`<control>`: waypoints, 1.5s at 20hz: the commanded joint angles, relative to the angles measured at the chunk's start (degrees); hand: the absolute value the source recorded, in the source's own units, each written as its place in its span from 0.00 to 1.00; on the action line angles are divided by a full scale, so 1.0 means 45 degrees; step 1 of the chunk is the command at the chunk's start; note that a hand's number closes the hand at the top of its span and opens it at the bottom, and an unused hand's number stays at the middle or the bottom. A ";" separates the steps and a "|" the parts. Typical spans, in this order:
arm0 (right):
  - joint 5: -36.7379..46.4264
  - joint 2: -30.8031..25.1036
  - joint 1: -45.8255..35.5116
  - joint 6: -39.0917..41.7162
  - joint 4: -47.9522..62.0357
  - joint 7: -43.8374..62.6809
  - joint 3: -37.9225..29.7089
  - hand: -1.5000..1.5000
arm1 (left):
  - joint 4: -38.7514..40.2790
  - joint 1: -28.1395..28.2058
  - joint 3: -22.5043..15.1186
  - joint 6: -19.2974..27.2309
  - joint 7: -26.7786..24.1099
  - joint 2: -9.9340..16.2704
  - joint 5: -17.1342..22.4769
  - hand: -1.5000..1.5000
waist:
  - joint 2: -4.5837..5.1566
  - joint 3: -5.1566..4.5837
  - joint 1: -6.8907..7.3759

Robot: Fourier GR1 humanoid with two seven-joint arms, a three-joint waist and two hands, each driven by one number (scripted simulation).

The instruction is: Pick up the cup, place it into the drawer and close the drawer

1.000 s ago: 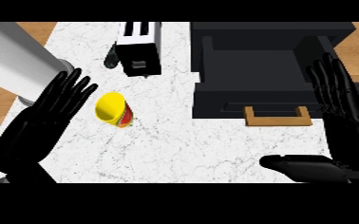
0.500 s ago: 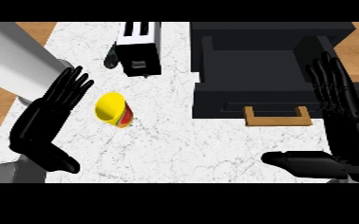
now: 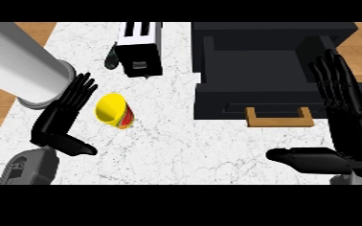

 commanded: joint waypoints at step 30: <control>-0.0258 -0.0022 -0.0347 0.0585 0.0178 -0.0038 -0.0294 0.00 | 1.1882 -0.4184 0.0267 0.1124 -0.8746 0.0428 -0.3475 0.00 | 0.0148 -0.0053 -0.0357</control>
